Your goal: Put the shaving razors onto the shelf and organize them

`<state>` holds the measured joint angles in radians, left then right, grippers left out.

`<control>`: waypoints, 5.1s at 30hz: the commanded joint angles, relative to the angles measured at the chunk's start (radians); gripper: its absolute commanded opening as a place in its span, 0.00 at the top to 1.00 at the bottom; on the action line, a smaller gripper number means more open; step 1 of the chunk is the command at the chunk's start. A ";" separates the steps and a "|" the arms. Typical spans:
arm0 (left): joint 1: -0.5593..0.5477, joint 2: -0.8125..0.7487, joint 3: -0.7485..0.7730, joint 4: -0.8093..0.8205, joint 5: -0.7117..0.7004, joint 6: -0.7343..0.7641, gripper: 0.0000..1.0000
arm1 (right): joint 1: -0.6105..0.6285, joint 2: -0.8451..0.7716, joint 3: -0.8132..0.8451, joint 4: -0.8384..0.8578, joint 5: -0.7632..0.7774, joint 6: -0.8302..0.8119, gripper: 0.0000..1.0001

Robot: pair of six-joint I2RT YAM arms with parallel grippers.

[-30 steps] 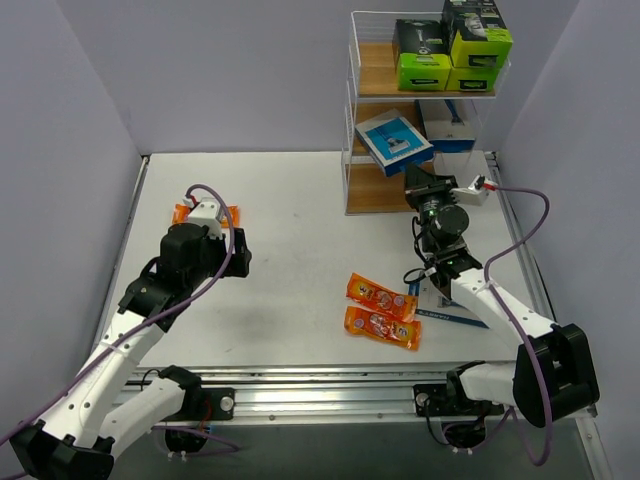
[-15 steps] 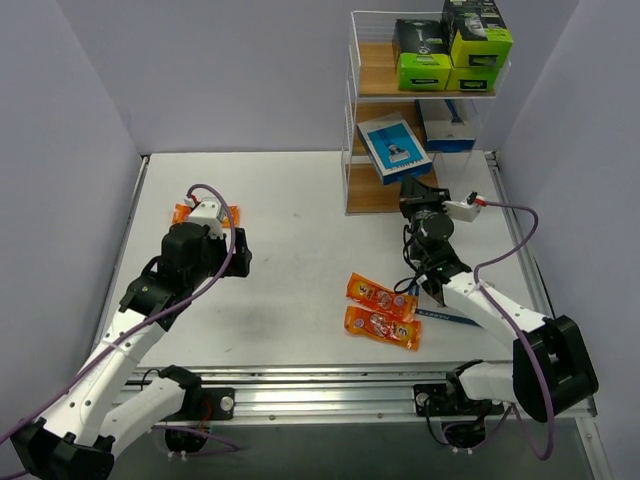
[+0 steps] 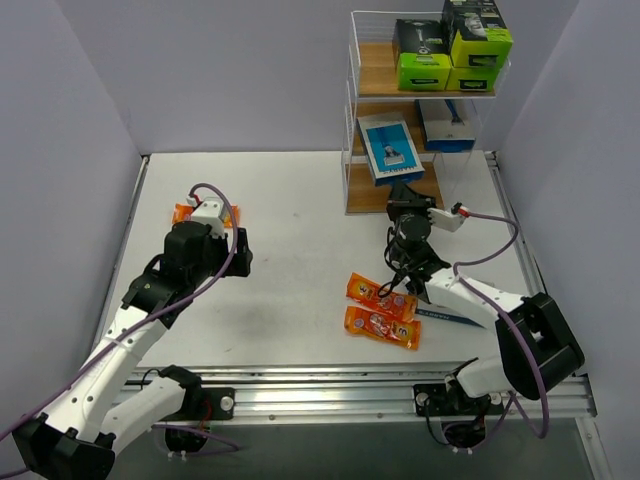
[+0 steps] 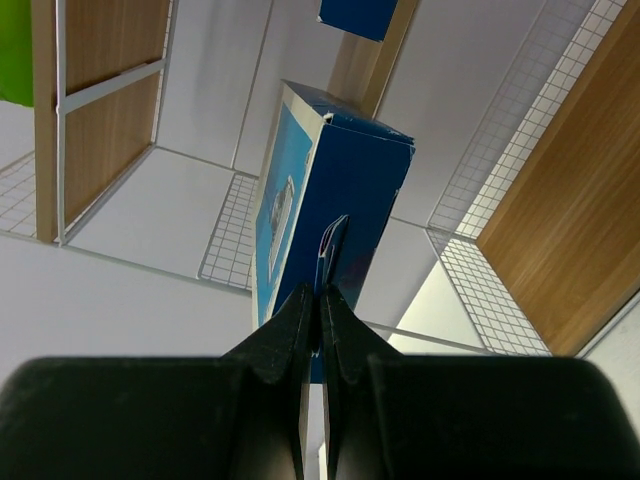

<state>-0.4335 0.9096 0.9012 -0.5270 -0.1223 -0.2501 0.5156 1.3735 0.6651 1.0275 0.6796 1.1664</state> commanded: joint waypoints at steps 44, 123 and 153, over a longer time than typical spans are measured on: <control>-0.008 0.063 0.031 0.045 0.007 0.006 0.04 | -0.040 0.269 0.324 0.068 0.170 0.049 1.00; -0.014 0.091 0.036 0.041 0.009 0.008 0.04 | -0.112 0.343 0.406 0.028 0.100 0.073 0.84; -0.010 0.045 0.041 0.022 -0.048 0.018 0.04 | -0.106 -0.014 0.177 -0.099 0.020 -0.112 0.40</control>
<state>-0.4438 0.9730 0.9012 -0.5278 -0.1463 -0.2485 0.4065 1.4536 0.8700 0.9676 0.6987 1.1080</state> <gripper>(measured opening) 0.957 0.599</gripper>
